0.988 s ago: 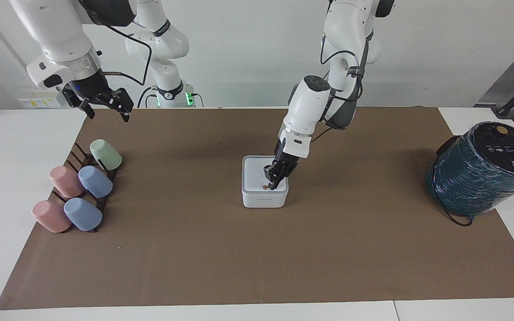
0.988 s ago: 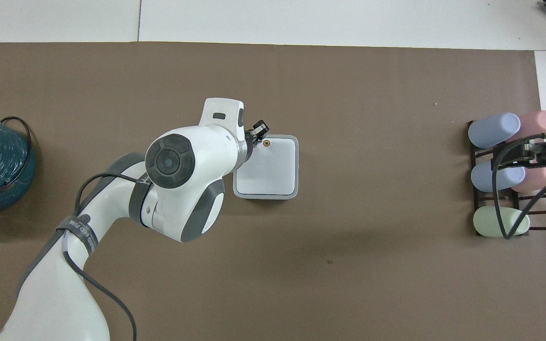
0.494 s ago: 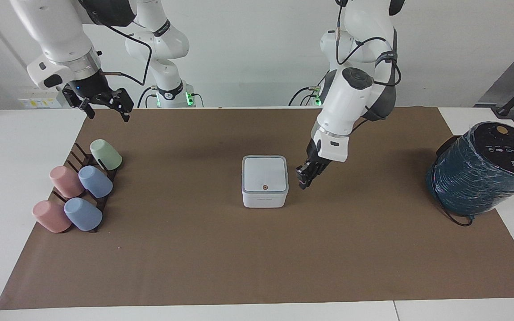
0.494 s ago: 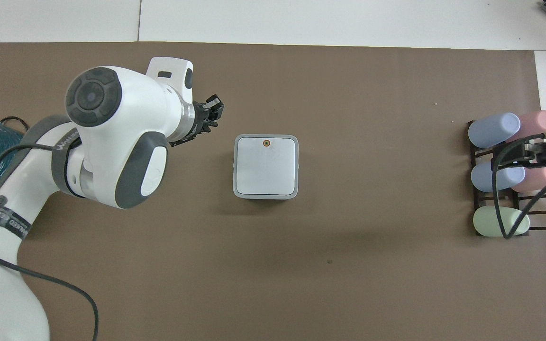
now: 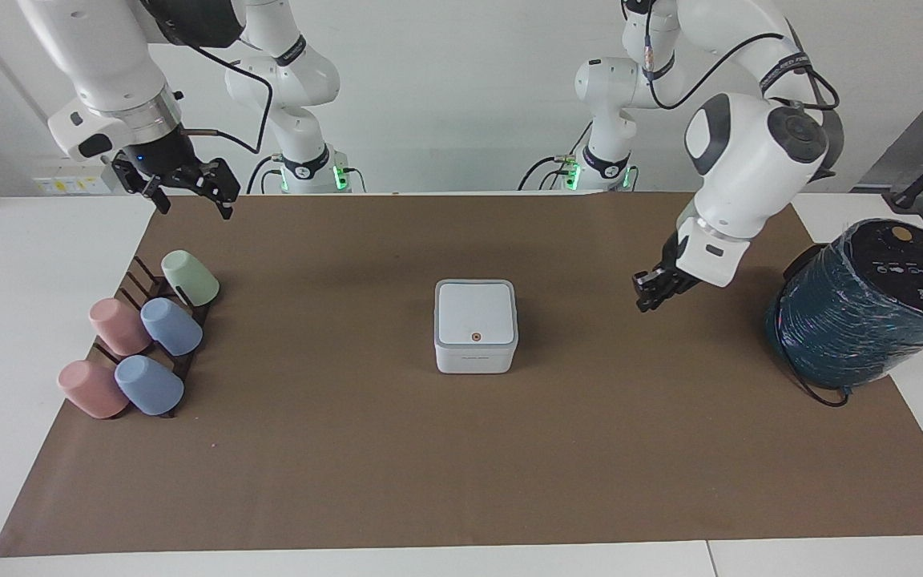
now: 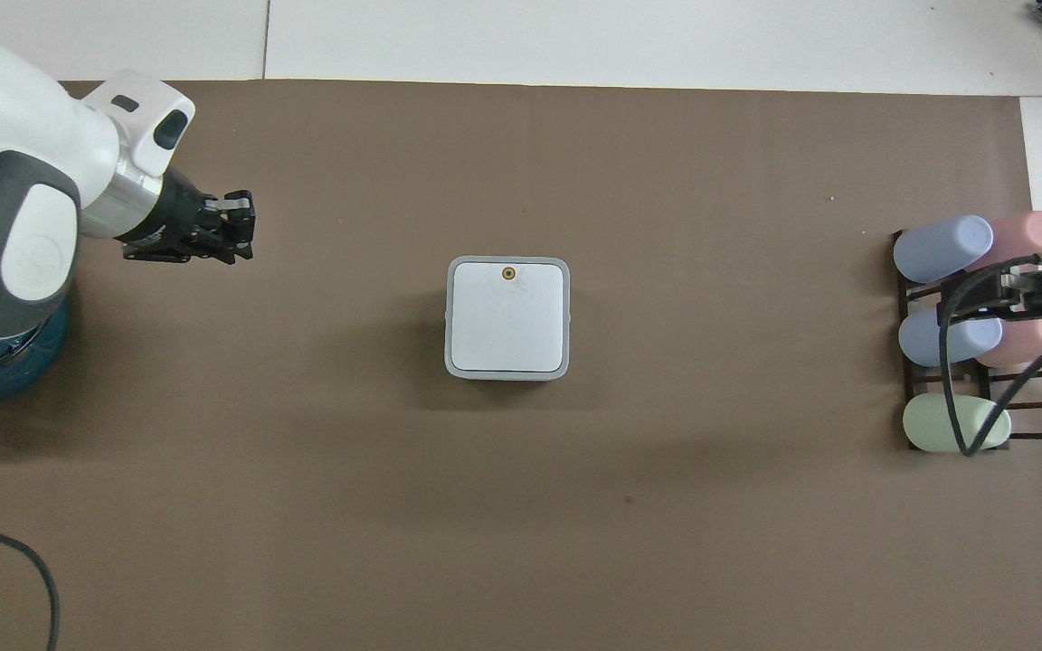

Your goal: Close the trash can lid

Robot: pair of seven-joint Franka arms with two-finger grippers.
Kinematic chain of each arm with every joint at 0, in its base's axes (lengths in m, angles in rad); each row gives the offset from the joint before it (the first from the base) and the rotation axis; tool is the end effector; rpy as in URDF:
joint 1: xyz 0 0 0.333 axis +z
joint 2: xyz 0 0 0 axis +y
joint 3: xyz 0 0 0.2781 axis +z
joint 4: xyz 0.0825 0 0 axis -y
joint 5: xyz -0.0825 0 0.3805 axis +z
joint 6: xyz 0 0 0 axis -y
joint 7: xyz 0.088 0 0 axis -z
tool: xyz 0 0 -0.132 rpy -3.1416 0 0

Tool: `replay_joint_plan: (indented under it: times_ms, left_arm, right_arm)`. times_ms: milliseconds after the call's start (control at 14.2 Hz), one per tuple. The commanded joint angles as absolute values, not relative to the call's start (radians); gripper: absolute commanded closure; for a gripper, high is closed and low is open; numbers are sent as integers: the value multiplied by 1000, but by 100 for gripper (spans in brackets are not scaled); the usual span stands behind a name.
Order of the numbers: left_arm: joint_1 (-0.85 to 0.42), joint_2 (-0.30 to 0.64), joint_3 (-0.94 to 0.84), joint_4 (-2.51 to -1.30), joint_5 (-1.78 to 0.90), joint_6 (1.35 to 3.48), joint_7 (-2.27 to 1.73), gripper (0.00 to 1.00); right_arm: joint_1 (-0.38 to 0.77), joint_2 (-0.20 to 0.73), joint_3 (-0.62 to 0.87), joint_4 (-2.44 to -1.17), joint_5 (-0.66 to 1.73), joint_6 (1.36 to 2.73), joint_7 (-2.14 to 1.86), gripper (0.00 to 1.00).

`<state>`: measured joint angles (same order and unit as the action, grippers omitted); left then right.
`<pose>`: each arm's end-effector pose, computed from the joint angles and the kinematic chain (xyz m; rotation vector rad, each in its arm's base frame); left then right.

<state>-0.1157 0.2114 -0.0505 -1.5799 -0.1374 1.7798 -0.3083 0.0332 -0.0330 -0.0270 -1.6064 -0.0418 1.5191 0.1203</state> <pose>0.6044 -0.1148 0.4532 2.9915 0.2586 -0.0677 0.5347 -0.0026 0.5587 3.0912 -0.1781 -0.0799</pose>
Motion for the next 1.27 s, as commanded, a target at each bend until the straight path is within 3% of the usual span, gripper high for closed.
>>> replay_joint_plan:
  times_ms: [0,141,212,424,494,1200]
  left_arm:
    - [-42,166,-60,-1578,-100,1697,-154,77]
    - [-26,126,-60,-1582,-51,1658,-95,73]
    - [-17,103,-58,-1585,-49,1646,-91,64]
    - [-6,51,-60,-1580,-11,1602,-92,3]
    - [-12,42,-61,-1578,29,1592,-91,0]
    - [-8,18,-63,-1585,38,1624,-40,0]
  right_arm:
    - [29,-60,-23,-1635,-44,1522,120,0]
    - [29,-60,-23,-1635,-44,1522,120,0]
    - [29,-60,-23,-1634,-44,1522,120,0]
    - [29,-60,-23,-1635,-44,1522,120,0]
    - [29,-60,-23,-1635,-44,1522,120,0]
    - [29,-60,-23,-1634,-44,1522,120,0]
